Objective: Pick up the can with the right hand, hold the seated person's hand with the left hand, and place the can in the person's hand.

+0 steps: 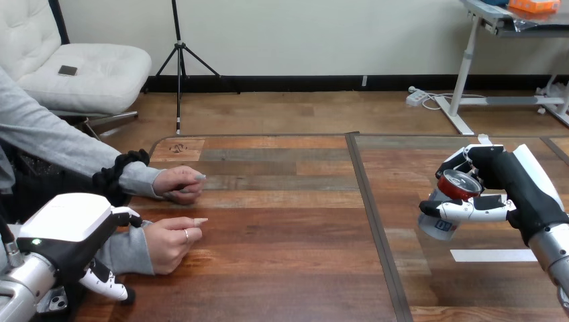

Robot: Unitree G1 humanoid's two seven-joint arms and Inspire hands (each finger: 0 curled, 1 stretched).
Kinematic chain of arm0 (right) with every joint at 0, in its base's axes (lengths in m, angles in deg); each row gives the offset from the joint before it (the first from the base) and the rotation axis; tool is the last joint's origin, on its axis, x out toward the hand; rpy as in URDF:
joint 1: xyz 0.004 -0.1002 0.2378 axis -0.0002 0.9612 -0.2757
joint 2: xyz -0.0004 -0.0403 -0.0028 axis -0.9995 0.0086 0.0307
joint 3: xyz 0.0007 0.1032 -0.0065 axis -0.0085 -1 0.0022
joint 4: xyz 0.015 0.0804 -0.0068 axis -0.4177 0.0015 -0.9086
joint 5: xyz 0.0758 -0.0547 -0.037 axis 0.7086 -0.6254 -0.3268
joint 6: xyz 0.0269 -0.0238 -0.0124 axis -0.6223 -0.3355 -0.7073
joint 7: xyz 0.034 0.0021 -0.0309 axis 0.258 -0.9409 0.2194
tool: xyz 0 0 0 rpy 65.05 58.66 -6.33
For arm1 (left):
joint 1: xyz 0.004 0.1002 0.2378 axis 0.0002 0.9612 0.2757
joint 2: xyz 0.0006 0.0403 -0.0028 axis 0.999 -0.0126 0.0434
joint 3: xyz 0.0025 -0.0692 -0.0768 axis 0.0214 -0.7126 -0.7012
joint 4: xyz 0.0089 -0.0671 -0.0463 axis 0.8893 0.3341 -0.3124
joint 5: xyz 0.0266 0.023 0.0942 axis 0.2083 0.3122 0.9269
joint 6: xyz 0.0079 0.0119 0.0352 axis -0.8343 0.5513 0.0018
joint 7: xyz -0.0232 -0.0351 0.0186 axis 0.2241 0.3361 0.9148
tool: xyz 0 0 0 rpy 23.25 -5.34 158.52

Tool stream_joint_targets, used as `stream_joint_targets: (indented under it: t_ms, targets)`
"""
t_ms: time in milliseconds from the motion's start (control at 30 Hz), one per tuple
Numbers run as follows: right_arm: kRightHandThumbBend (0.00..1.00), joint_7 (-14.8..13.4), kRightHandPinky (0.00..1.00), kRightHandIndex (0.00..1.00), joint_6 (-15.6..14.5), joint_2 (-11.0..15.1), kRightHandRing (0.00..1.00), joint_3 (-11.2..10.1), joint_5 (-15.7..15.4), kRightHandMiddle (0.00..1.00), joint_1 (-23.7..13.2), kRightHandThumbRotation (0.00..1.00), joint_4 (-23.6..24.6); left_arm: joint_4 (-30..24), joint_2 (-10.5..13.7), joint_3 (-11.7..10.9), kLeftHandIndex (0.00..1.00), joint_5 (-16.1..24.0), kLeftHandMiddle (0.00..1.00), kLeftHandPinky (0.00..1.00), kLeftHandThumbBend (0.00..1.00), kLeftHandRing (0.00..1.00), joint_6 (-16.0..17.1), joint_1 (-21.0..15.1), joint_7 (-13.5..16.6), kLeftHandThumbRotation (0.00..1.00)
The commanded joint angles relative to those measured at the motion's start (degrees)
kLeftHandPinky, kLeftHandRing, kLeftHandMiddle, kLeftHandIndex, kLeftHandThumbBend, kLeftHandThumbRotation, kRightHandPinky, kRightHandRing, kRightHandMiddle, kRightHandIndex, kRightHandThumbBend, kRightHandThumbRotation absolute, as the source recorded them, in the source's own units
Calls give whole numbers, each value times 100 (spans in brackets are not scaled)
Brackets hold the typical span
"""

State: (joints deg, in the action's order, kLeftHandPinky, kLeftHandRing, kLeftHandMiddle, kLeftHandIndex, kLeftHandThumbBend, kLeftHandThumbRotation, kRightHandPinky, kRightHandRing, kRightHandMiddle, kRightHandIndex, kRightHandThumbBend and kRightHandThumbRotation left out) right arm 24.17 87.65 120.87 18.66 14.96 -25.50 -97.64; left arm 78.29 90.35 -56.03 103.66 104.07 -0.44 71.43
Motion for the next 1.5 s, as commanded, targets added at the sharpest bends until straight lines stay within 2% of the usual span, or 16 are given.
stream_joint_targets:
  t_ms: [0, 233, 433, 633, 933, 1067, 1133, 1233, 1467]
  targets:
    - [78, -126, 26, 43, 109, 37, 31, -73, 118, 38, -258, 0, 247, 210, 132, 92, 82, 47, 83, 76, 100, 81, -77, -412, 244, 29]
    - [78, -91, 28, 43, 137, 42, 33, -79, 141, 40, -273, 0, 234, 343, 130, 188, 84, 65, 86, 77, 100, 83, -139, -476, 337, 32]
    - [78, -51, 29, 43, 147, 43, 33, -91, 173, 40, -296, 0, 198, 366, 144, 273, 87, 99, 89, 78, 100, 86, -251, -531, 288, 33]
    - [78, -12, 26, 43, 86, 33, 30, -107, 212, 39, -297, 0, 222, 479, 147, 355, 88, 168, 91, 79, 100, 87, -283, -574, 462, 35]
    - [78, 80, 28, 43, 110, 46, 33, -100, 285, 39, -306, 0, 216, 647, 114, 410, 88, 239, 91, 78, 100, 87, -249, -605, 1012, 36]
    - [78, 61, 29, 43, 91, 50, 33, -93, 281, 39, -305, 0, 213, 750, 102, 383, 88, 132, 91, 78, 100, 87, -99, -622, 1237, 37]
    - [78, 57, 29, 43, 76, 49, 33, -95, 286, 39, -301, 0, 218, 770, 105, 377, 88, 100, 91, 78, 100, 87, -62, -628, 1280, 37]
    - [78, 26, 28, 43, 42, 49, 32, -92, 272, 39, -302, 0, 212, 733, 104, 349, 89, 30, 91, 78, 100, 87, -96, -630, 1191, 37]
    - [79, 38, 25, 43, 77, 51, 29, -86, 272, 38, -316, 0, 197, 675, 125, 339, 90, 75, 92, 79, 100, 88, -159, -619, 1291, 37]
